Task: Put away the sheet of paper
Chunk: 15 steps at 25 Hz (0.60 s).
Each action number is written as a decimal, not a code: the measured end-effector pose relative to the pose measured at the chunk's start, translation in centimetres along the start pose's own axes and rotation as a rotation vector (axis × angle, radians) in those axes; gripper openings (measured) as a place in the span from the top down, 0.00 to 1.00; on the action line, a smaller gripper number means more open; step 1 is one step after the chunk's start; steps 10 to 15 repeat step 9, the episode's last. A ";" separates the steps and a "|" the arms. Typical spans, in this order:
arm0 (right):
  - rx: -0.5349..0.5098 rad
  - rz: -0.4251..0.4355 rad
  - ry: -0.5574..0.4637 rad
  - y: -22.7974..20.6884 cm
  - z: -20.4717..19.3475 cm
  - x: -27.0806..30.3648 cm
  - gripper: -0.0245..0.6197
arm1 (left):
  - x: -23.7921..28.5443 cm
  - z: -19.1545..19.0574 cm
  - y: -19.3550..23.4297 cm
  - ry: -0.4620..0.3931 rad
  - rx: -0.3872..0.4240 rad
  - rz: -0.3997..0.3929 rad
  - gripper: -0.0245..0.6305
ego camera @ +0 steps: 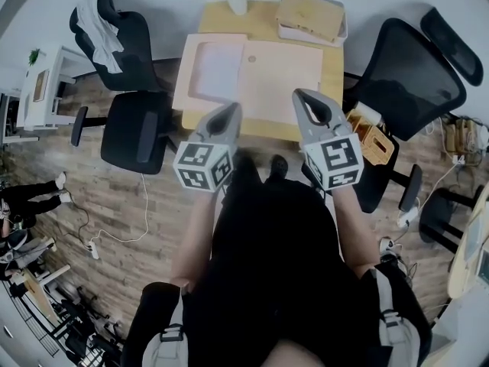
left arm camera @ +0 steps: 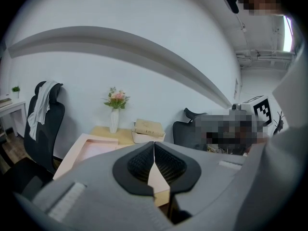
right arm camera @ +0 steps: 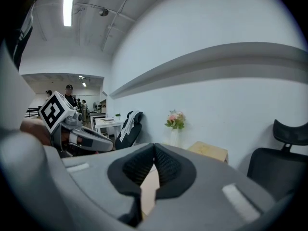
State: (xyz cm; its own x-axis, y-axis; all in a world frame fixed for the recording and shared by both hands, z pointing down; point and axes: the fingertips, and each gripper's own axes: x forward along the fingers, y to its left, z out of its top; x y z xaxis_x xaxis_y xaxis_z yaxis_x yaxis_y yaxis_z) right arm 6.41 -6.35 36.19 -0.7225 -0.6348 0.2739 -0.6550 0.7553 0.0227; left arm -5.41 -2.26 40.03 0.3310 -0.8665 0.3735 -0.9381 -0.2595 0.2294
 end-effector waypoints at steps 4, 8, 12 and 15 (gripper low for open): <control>0.010 -0.002 0.017 -0.1 -0.7 -0.6 0.96 | 0.1 -0.6 -0.9 0.010 0.003 -0.018 0.95; 0.014 -0.009 0.010 -0.5 -0.5 -0.6 0.96 | 0.3 -0.3 -0.8 0.004 0.005 -0.018 0.95; 0.013 -0.010 0.008 -0.6 -0.5 -0.6 0.96 | 0.4 -0.2 -0.8 0.002 0.006 -0.018 0.95; 0.013 -0.010 0.008 -0.6 -0.5 -0.6 0.96 | 0.4 -0.2 -0.8 0.002 0.006 -0.018 0.95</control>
